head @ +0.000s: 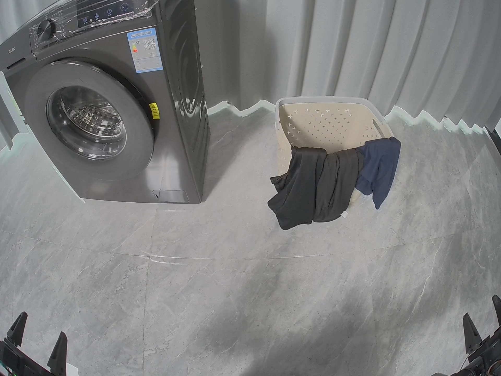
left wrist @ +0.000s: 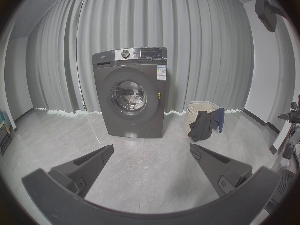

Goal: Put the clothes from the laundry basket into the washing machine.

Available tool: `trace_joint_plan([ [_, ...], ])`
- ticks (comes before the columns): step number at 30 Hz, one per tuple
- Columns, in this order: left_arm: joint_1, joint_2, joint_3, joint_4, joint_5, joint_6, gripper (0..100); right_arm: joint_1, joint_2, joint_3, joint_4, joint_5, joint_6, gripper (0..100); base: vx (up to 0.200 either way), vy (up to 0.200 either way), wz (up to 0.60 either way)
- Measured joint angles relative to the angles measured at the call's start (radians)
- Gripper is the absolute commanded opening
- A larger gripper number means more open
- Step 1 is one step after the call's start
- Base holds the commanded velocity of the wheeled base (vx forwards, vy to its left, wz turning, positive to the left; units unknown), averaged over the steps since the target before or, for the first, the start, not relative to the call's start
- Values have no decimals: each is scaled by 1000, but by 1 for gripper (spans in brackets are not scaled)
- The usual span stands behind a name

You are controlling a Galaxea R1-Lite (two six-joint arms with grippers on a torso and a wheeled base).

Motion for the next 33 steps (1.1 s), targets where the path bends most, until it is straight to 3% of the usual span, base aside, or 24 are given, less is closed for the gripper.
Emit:
trace_joint_plan([
  [11, 0, 0, 0, 0, 0, 0, 100, 0, 0, 0, 0, 0, 0, 100, 0, -200, 0],
  [20, 0, 0, 0, 0, 0, 1, 100, 1, 0, 0, 0, 0, 0, 100, 0, 0, 0],
  [33, 0, 0, 0, 0, 0, -3, 100, 0, 0, 0, 0, 0, 0, 100, 200, 0, 0],
])
